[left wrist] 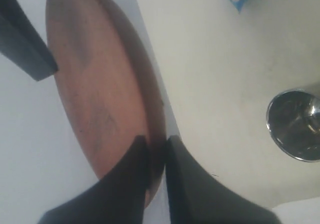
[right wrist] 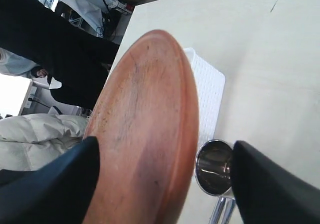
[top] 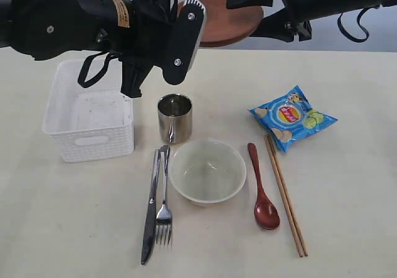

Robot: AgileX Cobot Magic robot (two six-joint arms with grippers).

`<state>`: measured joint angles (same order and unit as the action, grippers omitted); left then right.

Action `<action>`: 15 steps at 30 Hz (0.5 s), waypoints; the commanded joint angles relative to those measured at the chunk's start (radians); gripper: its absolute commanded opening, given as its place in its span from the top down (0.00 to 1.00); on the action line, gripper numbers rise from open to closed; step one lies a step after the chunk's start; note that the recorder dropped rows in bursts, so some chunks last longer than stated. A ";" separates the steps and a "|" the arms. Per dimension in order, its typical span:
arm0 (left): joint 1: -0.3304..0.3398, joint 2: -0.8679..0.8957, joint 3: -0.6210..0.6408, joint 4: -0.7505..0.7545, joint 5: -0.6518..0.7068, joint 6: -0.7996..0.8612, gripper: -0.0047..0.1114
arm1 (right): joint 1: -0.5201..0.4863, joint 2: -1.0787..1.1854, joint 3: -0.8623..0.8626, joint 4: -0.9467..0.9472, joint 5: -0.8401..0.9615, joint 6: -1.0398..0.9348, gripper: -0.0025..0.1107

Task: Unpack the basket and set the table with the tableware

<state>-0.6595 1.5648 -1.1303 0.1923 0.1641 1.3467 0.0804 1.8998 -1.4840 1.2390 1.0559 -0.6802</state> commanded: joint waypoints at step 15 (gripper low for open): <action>-0.028 -0.006 0.006 -0.051 -0.032 -0.053 0.80 | -0.005 0.002 -0.003 0.062 -0.001 -0.008 0.98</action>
<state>-0.6799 1.5671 -1.1303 0.1581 0.1493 1.3160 0.0783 1.9021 -1.4840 1.3107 1.0537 -0.6735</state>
